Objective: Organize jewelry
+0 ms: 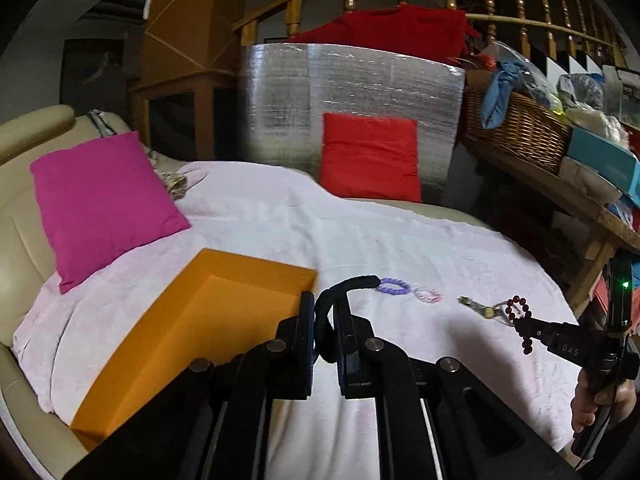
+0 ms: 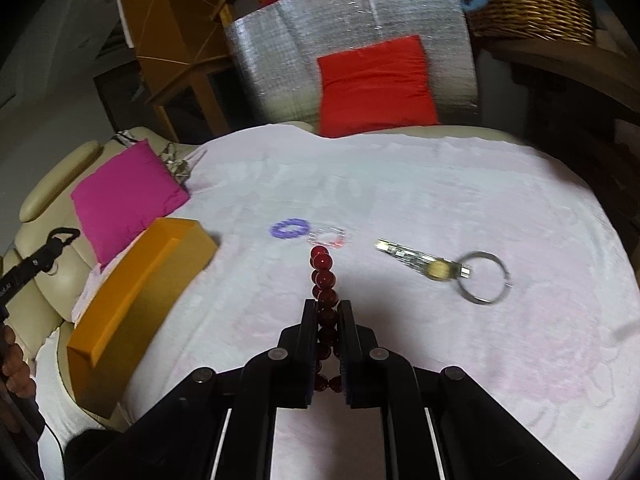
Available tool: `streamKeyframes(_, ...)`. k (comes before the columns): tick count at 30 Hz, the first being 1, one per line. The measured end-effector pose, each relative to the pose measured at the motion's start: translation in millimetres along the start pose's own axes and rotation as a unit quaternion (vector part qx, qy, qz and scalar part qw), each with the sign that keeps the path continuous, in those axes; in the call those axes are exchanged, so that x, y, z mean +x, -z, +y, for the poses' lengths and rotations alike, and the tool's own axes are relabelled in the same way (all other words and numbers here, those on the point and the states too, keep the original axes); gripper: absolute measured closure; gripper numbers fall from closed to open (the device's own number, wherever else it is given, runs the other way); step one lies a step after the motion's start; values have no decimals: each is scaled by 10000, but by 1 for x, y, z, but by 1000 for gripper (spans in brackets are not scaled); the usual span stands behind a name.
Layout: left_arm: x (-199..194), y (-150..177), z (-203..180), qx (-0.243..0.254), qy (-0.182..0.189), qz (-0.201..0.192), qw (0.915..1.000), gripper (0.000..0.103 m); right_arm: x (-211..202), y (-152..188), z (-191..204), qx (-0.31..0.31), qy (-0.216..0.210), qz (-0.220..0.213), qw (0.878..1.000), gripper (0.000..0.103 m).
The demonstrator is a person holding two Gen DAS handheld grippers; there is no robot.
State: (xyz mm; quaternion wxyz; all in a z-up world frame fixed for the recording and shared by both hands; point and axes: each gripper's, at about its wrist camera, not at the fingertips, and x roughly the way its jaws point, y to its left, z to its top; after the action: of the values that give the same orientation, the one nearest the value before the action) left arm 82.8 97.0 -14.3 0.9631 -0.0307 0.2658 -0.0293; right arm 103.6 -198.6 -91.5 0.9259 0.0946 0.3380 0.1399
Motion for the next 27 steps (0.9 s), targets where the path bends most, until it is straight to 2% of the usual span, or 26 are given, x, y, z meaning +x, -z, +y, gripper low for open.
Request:
streamKeyframes(11,12,30,71,-333,-540,428,9971,94,46,4,77,-377,-529,260,9975,92)
streamKeyframes(17,17,46,111,-522,-823,605,9934,94,47,10,112,-449,-762,300,9956,92)
streamKeyframes(20,20,53,125,-628,-871,684,9919,94,44,8,135,-524,-925,317,9938,92)
streamKeyframes(27,31,70,148,-732,-960,1038,9872,94,68,-9,206,-638,-1345,733,9861,92)
